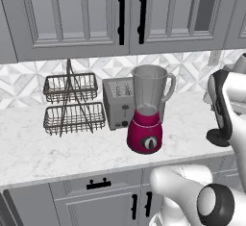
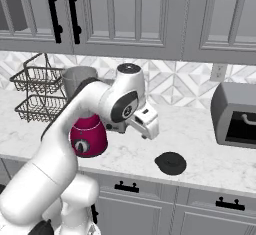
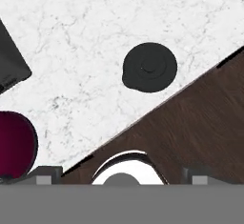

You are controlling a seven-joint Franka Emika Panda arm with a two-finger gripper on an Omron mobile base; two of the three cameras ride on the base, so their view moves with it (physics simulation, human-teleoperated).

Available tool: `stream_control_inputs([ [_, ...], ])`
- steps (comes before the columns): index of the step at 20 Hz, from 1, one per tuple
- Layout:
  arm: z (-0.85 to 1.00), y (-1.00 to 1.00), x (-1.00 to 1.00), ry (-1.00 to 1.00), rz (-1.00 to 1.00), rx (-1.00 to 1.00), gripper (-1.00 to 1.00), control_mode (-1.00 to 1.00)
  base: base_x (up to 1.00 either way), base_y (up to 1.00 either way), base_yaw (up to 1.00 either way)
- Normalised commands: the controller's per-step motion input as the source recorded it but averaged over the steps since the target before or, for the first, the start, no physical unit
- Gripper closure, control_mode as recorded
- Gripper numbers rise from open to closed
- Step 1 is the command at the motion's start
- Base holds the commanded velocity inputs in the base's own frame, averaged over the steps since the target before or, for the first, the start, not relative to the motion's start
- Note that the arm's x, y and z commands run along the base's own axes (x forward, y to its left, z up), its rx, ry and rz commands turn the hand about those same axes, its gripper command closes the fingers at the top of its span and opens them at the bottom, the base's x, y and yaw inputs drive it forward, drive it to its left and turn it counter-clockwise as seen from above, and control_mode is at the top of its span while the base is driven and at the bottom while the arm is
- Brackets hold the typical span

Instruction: Close the lid blender by securely placing the lid on top.

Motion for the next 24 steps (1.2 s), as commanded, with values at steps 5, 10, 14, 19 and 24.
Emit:
stream_control_inputs([
  [5, -0.83, -1.00, -0.03, 0.13, -0.36, 0.00, -1.00, -1.00, 0.00, 0.00, 0.00],
  [10, -0.45, -0.60, 0.18, 0.02, -0.06, -0.02, -1.00, -1.00, 0.00, 0.00, 0.00],
  [14, -0.27, -0.15, 0.24, 0.00, 0.00, 0.00, -1.00, -1.00, 0.00, 0.00, 0.00],
  [19, -0.21, -0.27, 0.18, 0.02, 0.00, 0.03, -1.00, -1.00, 0.00, 0.00, 0.00],
  [24, -0.28, -0.26, 0.19, 0.06, 0.08, 0.00, -1.00, -1.00, 0.00, 0.00, 0.00],
])
